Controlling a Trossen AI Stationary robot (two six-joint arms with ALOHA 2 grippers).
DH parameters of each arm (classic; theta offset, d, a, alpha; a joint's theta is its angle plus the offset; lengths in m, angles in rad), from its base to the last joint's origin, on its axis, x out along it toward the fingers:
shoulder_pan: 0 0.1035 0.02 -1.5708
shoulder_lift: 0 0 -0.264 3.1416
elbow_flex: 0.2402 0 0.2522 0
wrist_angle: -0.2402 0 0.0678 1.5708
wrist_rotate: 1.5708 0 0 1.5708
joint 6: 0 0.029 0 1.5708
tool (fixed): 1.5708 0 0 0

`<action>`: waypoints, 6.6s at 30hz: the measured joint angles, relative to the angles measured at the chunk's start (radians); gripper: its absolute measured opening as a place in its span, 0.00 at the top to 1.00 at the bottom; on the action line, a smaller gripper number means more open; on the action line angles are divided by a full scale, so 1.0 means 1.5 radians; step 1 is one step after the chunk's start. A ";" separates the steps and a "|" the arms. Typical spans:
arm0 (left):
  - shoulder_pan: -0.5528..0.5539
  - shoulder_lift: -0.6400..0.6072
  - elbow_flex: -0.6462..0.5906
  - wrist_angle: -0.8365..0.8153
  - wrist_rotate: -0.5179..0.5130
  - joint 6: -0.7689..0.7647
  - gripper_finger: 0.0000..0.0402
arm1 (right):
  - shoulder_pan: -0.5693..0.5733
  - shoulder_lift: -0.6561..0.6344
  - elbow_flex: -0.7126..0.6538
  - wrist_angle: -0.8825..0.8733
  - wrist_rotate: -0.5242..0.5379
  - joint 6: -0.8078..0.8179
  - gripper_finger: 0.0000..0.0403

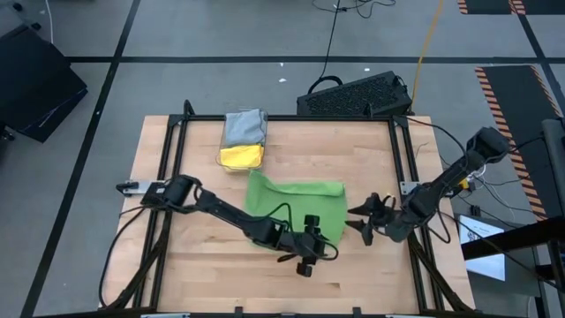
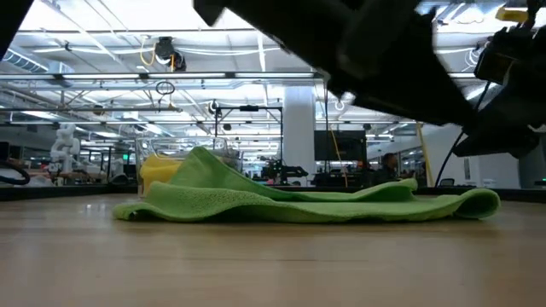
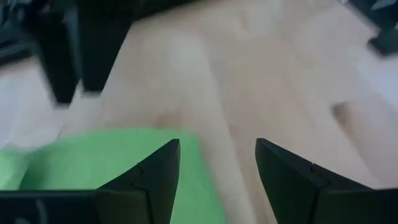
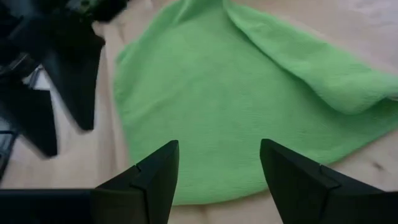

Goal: Fold microfiber towels
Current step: Fold the green towel on the table

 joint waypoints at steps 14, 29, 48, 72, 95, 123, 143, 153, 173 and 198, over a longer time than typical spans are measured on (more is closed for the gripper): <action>0.032 0.069 0.000 0.070 0.011 0.006 0.47 | 0.114 0.099 0.043 0.023 0.058 0.070 0.46; 0.062 0.100 0.000 0.076 -0.028 -0.030 0.79 | 0.157 0.327 0.178 0.024 0.047 0.098 0.46; 0.077 0.065 0.004 0.060 -0.010 -0.135 0.98 | 0.098 0.482 0.210 0.001 0.155 0.232 0.52; 0.101 0.065 0.004 0.027 0.036 -0.183 0.97 | -0.017 0.493 0.212 -0.070 0.102 0.319 0.54; 0.118 0.066 0.004 -0.035 0.045 -0.187 0.97 | 0.015 0.246 0.208 -0.284 -0.003 0.200 0.87; 0.110 0.065 0.004 -0.058 0.129 -0.161 0.98 | -0.051 0.367 0.210 -0.106 -0.185 0.058 0.87; 0.098 0.074 0.000 -0.046 0.045 -0.089 0.91 | -0.028 0.351 0.207 0.001 -0.134 0.036 0.87; 0.089 0.055 -0.002 -0.074 0.061 -0.092 0.68 | -0.032 0.395 0.210 -0.015 -0.189 0.068 0.81; 0.091 0.053 -0.002 -0.065 0.092 -0.091 0.66 | 0.038 0.323 0.206 -0.204 -0.092 0.169 0.58; 0.070 0.044 0.025 -0.065 0.153 -0.083 0.66 | 0.044 0.204 0.207 -0.149 -0.335 0.023 0.51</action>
